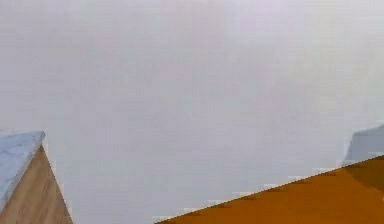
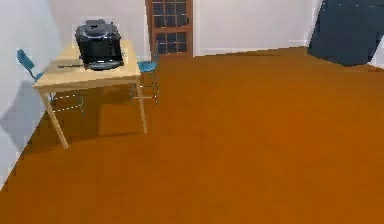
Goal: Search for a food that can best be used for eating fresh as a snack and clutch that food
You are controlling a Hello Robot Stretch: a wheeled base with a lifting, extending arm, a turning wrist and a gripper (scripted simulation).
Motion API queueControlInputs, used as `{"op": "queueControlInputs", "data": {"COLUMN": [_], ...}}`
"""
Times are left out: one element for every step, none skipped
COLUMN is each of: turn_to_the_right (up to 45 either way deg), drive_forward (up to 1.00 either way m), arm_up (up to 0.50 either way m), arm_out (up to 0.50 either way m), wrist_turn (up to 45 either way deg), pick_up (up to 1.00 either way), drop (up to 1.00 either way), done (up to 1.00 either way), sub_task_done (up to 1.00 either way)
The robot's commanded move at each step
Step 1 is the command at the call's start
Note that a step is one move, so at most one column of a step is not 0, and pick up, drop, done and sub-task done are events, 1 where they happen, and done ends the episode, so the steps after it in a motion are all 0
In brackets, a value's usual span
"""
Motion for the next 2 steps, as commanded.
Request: {"op": "queueControlInputs", "data": {"turn_to_the_right": [-45.0,-45.0], "drive_forward": [0.0,0.0], "arm_up": [0.0,0.0], "arm_out": [0.0,0.0], "wrist_turn": [0.0,0.0], "pick_up": [0.0,0.0], "drop": [0.0,0.0], "done": [0.0,0.0], "sub_task_done": [0.0,0.0]}}
